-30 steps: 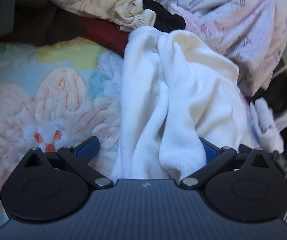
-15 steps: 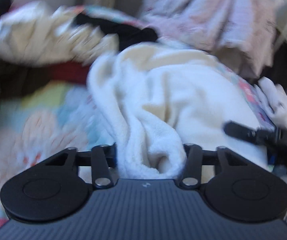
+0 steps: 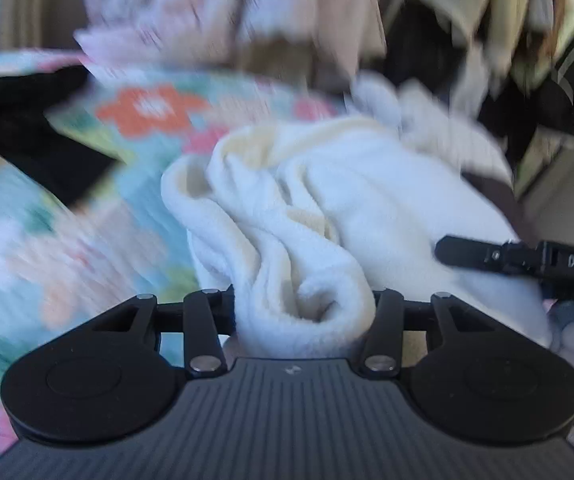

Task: Fold clothes
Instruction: 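Grasp the folded hoodie with the right gripper while the left gripper grasps it, then lift the folded hoodie with both grippers and carry it toward the clothes pile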

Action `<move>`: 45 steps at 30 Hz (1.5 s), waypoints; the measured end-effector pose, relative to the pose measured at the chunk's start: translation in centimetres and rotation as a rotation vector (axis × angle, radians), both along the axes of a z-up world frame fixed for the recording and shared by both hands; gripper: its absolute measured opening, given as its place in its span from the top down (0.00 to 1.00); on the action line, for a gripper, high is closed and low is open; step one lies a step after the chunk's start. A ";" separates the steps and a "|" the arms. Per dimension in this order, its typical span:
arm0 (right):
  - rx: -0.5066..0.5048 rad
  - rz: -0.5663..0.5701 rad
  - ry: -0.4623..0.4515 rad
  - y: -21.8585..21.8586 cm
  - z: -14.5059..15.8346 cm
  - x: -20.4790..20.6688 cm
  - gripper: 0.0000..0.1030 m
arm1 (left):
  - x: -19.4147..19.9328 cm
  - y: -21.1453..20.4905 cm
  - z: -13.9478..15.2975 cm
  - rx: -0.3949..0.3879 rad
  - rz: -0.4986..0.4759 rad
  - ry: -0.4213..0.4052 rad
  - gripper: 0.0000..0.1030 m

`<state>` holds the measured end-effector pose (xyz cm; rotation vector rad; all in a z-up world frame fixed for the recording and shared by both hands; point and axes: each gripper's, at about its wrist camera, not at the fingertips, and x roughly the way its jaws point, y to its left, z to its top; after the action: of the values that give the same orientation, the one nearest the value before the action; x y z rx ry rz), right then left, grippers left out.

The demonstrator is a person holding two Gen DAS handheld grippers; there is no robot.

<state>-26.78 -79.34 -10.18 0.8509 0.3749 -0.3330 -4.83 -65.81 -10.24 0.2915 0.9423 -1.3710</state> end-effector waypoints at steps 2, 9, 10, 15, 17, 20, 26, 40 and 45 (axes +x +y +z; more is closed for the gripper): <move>0.023 -0.021 0.094 -0.7 -2.0 -1.2 0.54 | -0.1 -1.4 -0.8 0.085 -0.050 0.020 0.51; 0.200 -0.009 0.074 -2.5 -4.5 -3.5 0.43 | 3.1 1.7 1.8 0.026 -0.036 0.059 0.46; 0.212 -0.012 0.071 -2.7 -4.5 -3.6 0.41 | 3.9 2.0 1.8 0.005 -0.025 0.075 0.46; 0.281 -0.067 0.062 -3.8 -6.3 -4.2 0.35 | 5.7 1.2 1.8 -0.112 -0.135 0.126 0.28; 0.282 -0.070 0.060 -4.2 -6.3 -4.2 0.33 | 5.7 0.3 1.4 -0.111 -0.138 0.163 0.28; 0.230 -0.046 0.087 -5.1 -6.7 -3.6 0.23 | 5.5 -0.9 0.7 -0.104 -0.145 0.196 0.25; 0.268 -0.067 0.037 -7.1 -7.3 -2.9 0.20 | 2.9 -3.6 -3.4 0.066 -0.184 -0.065 0.12; 0.281 -0.059 0.085 -7.2 -7.3 -2.9 0.17 | 5.2 0.5 -6.7 0.108 0.002 0.281 0.00; 0.355 -0.057 0.063 -7.7 -8.3 -3.3 0.14 | 6.8 -0.2 -9.8 0.008 0.071 0.447 0.00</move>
<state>-30.10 -87.01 -18.50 1.2022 0.4772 -0.3523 1.96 -66.01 -20.06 -0.0490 1.3129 -1.3938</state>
